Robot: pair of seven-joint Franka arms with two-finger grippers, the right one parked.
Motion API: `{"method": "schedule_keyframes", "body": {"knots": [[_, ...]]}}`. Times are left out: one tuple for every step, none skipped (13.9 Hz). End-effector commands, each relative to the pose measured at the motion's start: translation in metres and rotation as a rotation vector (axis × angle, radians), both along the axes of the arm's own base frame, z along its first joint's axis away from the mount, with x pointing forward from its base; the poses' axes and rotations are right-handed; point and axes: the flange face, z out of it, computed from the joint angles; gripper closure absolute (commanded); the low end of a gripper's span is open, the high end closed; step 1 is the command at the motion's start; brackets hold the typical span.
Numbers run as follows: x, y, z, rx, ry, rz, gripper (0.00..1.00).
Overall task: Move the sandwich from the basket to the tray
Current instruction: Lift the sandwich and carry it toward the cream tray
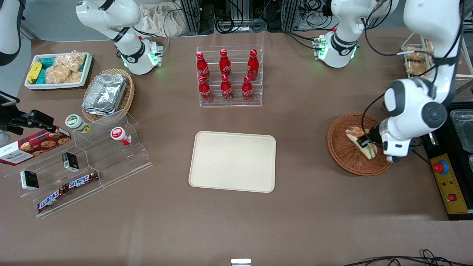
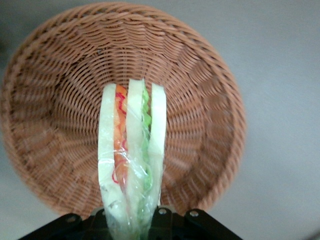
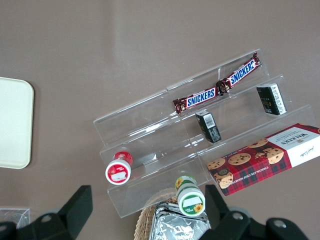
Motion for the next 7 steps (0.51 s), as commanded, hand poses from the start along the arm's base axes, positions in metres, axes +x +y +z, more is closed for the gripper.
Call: {"method": "schedule_keyframes", "body": {"knots": [[0.01, -0.054, 0.061, -0.015, 0.021, -0.107, 1.0], [0.012, -0.074, 0.069, -0.019, 0.025, -0.14, 1.0], [0.011, -0.095, 0.073, -0.025, 0.015, -0.172, 1.0], [0.008, -0.121, 0.077, -0.035, 0.0, -0.214, 1.0], [0.007, -0.145, 0.077, -0.048, -0.013, -0.238, 1.0], [0.007, -0.168, 0.075, -0.049, -0.024, -0.208, 1.0], [0.006, -0.195, 0.07, -0.052, -0.051, -0.187, 1.0]]}}
